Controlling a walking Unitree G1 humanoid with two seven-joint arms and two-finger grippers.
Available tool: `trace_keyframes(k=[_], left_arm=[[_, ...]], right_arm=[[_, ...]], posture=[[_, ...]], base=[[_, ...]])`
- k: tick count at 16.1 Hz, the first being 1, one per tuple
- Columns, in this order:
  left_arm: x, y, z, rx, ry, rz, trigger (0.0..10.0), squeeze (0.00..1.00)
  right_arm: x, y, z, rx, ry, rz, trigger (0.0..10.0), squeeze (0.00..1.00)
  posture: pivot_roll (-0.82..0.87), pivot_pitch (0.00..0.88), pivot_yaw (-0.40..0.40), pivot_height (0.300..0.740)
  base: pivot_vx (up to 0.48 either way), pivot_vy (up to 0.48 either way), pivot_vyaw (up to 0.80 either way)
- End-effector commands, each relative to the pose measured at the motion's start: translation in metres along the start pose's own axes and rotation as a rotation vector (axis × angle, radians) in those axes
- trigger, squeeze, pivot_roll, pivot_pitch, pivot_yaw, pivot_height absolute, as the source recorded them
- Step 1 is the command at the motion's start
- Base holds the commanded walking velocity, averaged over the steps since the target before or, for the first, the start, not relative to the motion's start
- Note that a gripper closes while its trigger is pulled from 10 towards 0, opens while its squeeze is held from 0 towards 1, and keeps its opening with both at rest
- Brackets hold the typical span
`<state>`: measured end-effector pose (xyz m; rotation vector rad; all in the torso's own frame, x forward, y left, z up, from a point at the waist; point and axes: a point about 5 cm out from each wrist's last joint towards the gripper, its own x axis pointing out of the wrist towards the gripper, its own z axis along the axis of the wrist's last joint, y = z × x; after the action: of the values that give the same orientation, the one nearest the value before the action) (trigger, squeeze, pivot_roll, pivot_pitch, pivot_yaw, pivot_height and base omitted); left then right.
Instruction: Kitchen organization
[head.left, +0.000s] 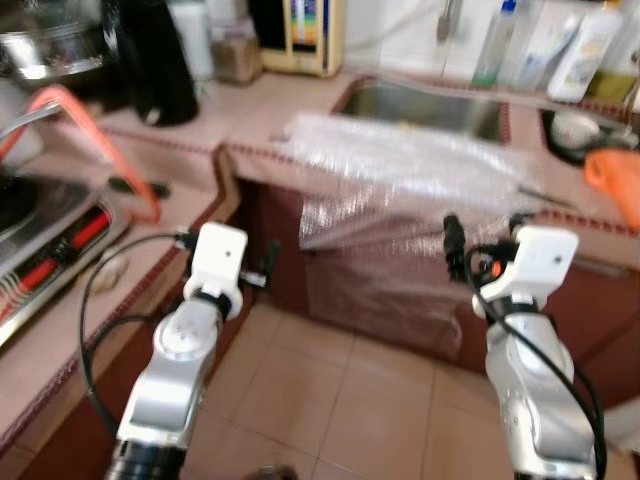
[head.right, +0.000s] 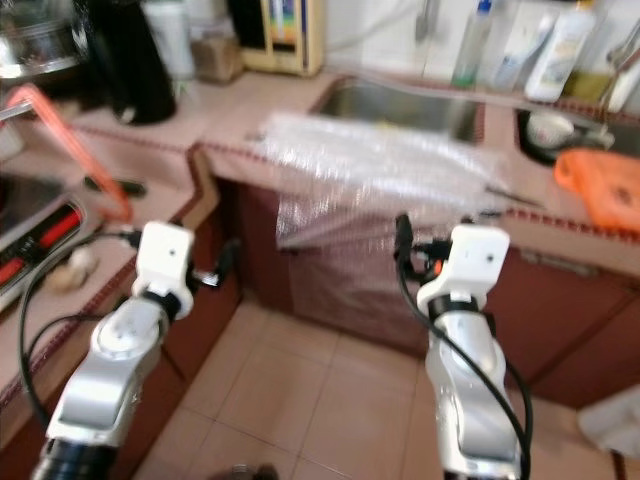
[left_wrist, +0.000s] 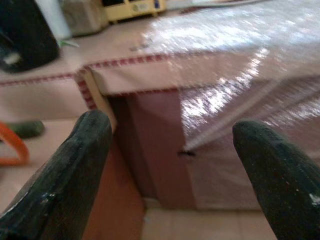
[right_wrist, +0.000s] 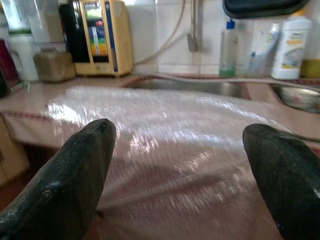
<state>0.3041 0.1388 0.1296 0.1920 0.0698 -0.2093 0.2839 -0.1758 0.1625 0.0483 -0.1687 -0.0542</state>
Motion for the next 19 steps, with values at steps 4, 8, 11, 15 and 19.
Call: trace_keyframes(k=[4,8,11,15,19], left_arm=[[0.013,0.001,-0.036,-0.028,0.113,-0.033,10.0,0.00],[0.016,-0.005,-0.094,0.023,0.334,-0.055,10.0,0.00],[0.005,-0.008,-0.128,0.045,0.502,-0.074,10.0,0.00],[-0.024,-0.011,-0.165,0.049,0.720,-0.099,10.0,0.00],[-0.045,-0.005,-0.183,-0.080,0.822,-0.046,10.0,0.00]], right_arm=[[0.004,-0.002,-0.027,-0.040,0.065,0.018,10.0,0.00],[0.007,-0.012,-0.090,0.057,0.288,-0.041,10.0,0.00],[-0.004,-0.017,-0.138,0.066,0.513,-0.070,10.0,0.00],[-0.050,-0.027,-0.183,0.019,0.798,-0.101,10.0,0.00],[-0.062,-0.023,-0.194,0.022,0.867,-0.067,10.0,0.00]], posture=[[-0.04,0.057,-0.012,0.740],[-0.02,0.048,-0.019,0.740],[-0.01,0.028,-0.026,0.740],[0.01,0.007,-0.045,0.740],[-0.04,0.016,-0.024,0.740]], base=[[0.000,0.000,0.00],[0.000,0.000,0.00],[0.000,0.000,0.00],[0.000,0.000,0.00],[0.000,0.000,-0.80]])
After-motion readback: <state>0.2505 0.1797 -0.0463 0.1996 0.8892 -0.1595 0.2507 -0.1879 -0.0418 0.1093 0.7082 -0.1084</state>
